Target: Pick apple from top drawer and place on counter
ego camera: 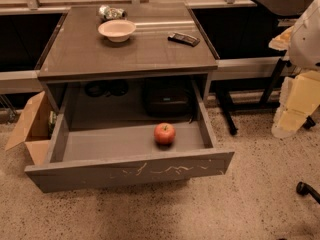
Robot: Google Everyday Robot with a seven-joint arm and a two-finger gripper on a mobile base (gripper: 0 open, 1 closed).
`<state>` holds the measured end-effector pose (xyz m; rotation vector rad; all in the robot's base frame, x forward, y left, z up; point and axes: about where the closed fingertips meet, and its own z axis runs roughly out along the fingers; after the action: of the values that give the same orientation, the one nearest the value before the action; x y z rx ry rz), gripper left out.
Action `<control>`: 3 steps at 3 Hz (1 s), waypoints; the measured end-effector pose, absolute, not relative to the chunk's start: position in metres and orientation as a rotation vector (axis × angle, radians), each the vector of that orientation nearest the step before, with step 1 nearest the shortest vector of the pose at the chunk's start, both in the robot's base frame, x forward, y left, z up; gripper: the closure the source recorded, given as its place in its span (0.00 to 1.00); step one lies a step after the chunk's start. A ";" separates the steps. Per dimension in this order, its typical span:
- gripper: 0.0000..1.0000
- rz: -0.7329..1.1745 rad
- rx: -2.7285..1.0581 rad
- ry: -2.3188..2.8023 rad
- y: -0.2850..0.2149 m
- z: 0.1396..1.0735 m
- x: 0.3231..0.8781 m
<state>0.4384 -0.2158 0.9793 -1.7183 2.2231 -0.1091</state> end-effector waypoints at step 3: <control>0.00 0.131 -1.721 2.052 -0.177 0.930 0.461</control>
Offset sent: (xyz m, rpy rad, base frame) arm 0.0251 0.0426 -0.0574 0.2354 -0.0001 0.1038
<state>0.4610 -0.1775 0.9304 -1.7214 2.0519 0.1314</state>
